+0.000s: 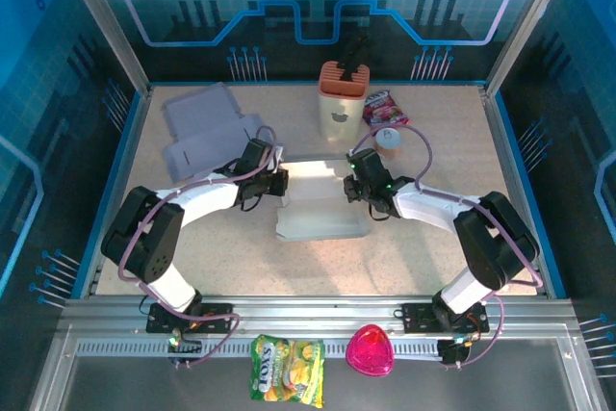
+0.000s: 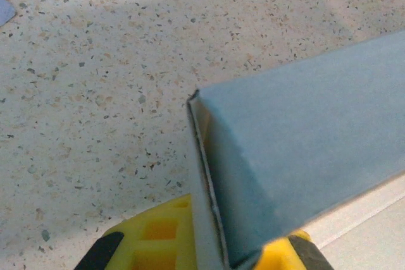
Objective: Fold the paper box
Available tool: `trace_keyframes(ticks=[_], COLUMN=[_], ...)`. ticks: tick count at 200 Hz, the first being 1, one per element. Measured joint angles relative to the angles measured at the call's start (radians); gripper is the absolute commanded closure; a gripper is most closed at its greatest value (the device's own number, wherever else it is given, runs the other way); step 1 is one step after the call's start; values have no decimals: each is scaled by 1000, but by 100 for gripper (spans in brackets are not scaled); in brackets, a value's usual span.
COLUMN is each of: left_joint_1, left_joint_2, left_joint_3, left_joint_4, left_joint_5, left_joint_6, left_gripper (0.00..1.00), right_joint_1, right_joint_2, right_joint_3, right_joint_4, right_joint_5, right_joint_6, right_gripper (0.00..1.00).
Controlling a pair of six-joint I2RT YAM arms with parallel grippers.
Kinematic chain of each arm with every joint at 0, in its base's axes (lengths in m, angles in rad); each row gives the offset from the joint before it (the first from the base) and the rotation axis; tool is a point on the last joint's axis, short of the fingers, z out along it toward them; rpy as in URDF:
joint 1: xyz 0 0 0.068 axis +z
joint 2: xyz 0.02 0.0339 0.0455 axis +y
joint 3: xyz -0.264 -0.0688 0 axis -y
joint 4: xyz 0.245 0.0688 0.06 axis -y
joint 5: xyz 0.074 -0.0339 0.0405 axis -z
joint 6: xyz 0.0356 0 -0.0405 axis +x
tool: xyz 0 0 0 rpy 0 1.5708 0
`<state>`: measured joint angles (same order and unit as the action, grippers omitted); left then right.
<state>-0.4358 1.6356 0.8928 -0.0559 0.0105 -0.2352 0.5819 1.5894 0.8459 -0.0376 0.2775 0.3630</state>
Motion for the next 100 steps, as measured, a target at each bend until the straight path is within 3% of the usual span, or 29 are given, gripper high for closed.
trace_keyframes(ticks=[52,100], left_joint_1=[-1,-3], left_joint_2=[2,2], left_joint_3=[3,3], left_joint_4=[-3,-3], left_joint_5=[-5,-7], left_joint_6=[2,2], left_gripper=[100,100], right_joint_1=[0,-14], right_joint_2=[15,21], right_joint_3=[11,13], right_joint_4=[0,1], right_joint_5=[-2,-21], right_joint_6=[-1,0], right_gripper=[74,80])
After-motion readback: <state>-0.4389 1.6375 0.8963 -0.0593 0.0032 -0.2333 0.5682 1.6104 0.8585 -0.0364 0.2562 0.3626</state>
